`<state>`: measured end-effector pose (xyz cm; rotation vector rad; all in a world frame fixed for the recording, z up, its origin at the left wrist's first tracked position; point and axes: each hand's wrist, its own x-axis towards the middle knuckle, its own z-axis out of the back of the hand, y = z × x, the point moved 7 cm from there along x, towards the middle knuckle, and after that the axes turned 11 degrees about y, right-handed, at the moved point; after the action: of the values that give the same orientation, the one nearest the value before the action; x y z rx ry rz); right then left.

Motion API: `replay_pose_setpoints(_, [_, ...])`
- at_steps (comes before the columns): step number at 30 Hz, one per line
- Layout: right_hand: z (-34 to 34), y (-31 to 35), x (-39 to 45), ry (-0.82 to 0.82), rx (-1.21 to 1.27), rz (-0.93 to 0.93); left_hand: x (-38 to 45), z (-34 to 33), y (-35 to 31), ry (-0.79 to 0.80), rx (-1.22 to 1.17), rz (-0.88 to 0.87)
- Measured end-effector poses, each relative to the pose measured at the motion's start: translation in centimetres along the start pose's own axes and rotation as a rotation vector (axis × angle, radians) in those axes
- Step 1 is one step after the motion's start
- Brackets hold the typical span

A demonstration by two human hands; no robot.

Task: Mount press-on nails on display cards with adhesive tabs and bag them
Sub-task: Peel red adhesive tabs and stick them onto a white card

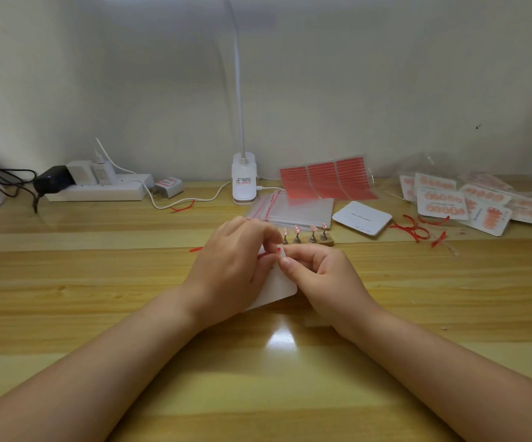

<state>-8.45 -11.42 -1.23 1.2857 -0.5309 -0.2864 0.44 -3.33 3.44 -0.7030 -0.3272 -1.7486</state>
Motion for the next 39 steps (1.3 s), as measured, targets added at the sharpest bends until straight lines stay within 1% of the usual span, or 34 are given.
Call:
replay_pose_setpoints(2, [0.1,0.1,0.0,-0.011,0.022,0.009,-0.1,0.0,-0.2,-0.02,0.021,-0.008])
replay_pose_setpoints(4, [0.2,0.2,0.1,-0.016,0.035,0.015,-0.1,0.2,-0.3,-0.066,0.091,-0.028])
replay_pose_setpoints(6, [0.1,0.1,0.1,-0.019,0.05,0.013,-0.3,0.4,-0.5,-0.114,0.187,-0.074])
replay_pose_setpoints(9, [0.2,-0.2,0.2,-0.024,0.1,-0.004,-0.7,0.6,-0.8,-0.189,0.252,-0.142])
replay_pose_setpoints(14, [0.4,-0.8,0.3,-0.048,0.154,-0.049,-0.8,0.6,-0.7,-0.242,0.285,-0.155])
replay_pose_setpoints(21, [0.5,-0.8,0.3,-0.075,0.196,-0.062,-0.8,0.5,-1.0,-0.248,0.325,-0.152])
replay_pose_setpoints(27, [0.5,-0.9,0.3,-0.074,0.199,-0.062,-0.7,0.8,-1.3,-0.261,0.277,-0.11])
replay_pose_setpoints(30, [0.5,-0.9,0.3,-0.062,0.17,-0.065,-0.4,1.0,-0.9,-0.216,0.203,-0.065])
replay_pose_setpoints(34, [0.3,-0.7,0.2,-0.048,0.137,-0.068,0.0,1.2,-1.0,-0.181,0.172,-0.06])
replay_pose_setpoints(37, [0.7,-0.8,0.2,-0.084,0.149,-0.08,-0.1,1.3,-0.9,-0.221,0.109,-0.024])
replay_pose_setpoints(39, [1.0,-1.0,0.2,-0.12,0.188,-0.104,-0.2,1.7,-0.4,-0.262,0.011,0.032])
